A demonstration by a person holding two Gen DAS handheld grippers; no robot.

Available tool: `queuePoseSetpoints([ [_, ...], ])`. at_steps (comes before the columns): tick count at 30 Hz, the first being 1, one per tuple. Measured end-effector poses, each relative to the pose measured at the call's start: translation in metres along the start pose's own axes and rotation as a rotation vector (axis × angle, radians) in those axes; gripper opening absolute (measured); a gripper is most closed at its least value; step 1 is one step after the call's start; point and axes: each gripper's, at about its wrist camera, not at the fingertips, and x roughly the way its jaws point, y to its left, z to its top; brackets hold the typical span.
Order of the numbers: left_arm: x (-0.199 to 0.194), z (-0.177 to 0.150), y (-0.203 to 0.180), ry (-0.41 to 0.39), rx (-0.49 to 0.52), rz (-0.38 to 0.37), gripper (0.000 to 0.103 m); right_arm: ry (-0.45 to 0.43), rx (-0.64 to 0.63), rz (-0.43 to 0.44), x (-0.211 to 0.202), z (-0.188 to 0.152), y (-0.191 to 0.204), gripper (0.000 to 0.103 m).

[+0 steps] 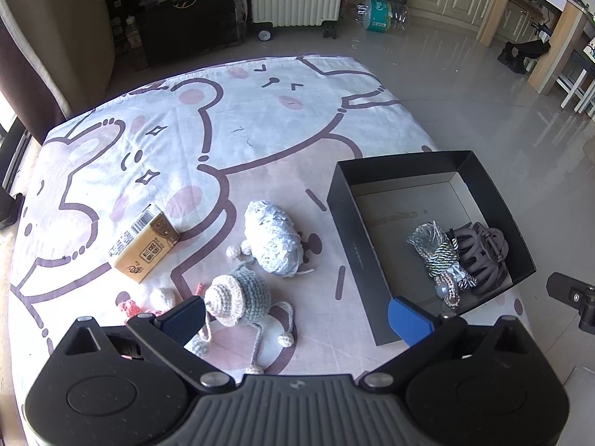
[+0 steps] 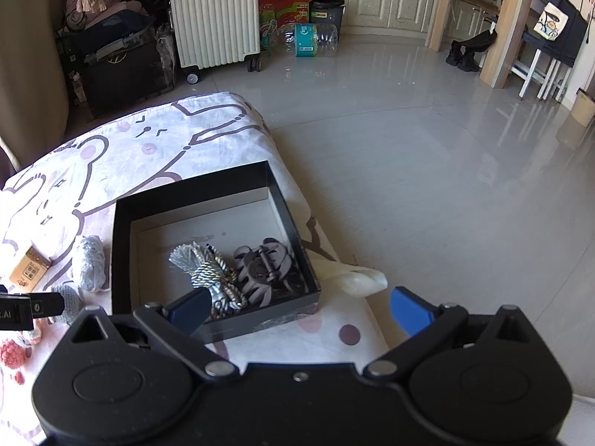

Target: Organize objects

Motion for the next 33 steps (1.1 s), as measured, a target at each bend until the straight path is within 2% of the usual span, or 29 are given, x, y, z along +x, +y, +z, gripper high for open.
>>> queuePoseSetpoints([
  [10, -0.008, -0.009, 0.037, -0.003, -0.045, 0.04, 0.103, -0.002, -0.036, 0.052, 0.0, 0.0, 0.036, 0.103],
  [33, -0.028, -0.041, 0.16, 0.005, -0.254, 0.12, 0.103, 0.016, -0.167, 0.19, 0.002, -0.006, 0.148, 0.103],
])
